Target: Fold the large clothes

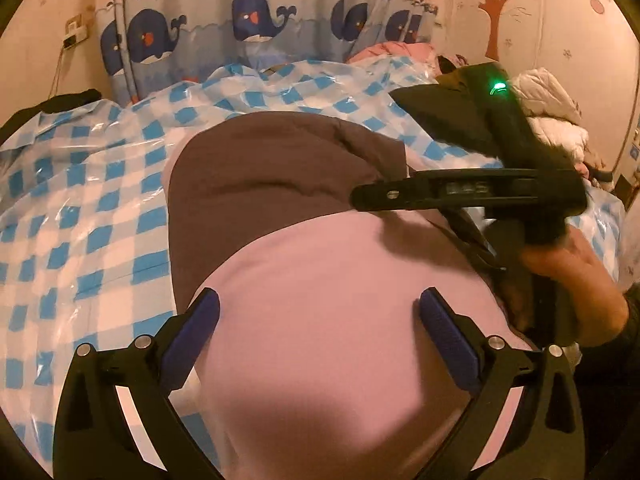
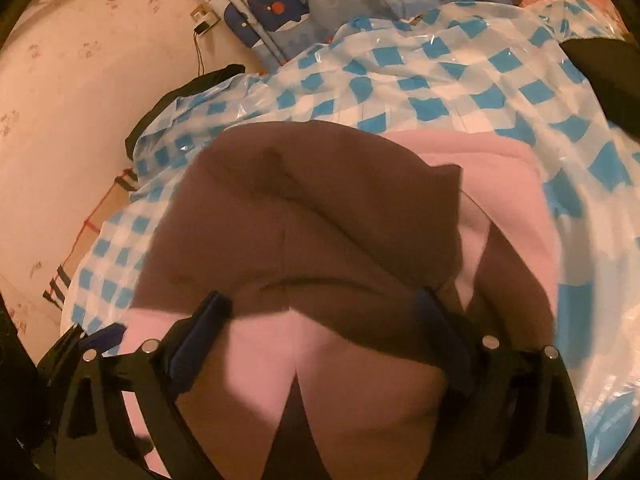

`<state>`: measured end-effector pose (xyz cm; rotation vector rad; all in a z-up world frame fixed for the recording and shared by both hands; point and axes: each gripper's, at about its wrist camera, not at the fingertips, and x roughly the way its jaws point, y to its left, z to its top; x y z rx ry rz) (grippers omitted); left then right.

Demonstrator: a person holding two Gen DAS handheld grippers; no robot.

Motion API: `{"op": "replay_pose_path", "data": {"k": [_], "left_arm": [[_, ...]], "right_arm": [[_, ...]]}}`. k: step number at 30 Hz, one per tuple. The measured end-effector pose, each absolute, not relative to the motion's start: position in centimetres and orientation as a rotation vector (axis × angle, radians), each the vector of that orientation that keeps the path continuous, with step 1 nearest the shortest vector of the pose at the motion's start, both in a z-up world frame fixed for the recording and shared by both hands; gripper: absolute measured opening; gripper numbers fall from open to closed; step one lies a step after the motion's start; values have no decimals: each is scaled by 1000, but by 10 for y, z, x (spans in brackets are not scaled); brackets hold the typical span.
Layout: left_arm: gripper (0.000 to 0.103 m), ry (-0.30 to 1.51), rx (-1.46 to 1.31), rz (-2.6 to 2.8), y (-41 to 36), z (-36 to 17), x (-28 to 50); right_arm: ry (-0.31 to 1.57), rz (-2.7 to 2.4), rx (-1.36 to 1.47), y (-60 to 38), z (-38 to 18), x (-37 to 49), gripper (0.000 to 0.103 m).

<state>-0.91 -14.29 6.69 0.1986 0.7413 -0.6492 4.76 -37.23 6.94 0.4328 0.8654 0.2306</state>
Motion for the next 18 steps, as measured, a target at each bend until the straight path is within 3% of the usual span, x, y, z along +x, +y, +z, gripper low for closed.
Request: {"op": "replay_pose_path", "data": {"k": [4, 8, 13, 18], "left_arm": [[96, 657, 181, -637, -139, 86, -16], [96, 734, 238, -615, -155, 47, -6], [96, 707, 253, -583, -154, 49, -8], [96, 699, 235, -578, -149, 49, -8]], "right_arm": [[704, 143, 335, -361, 110, -11, 96], [829, 174, 427, -370, 37, -15, 97], [795, 102, 280, -352, 68, -27, 97], [587, 133, 200, -336, 141, -29, 97]]}}
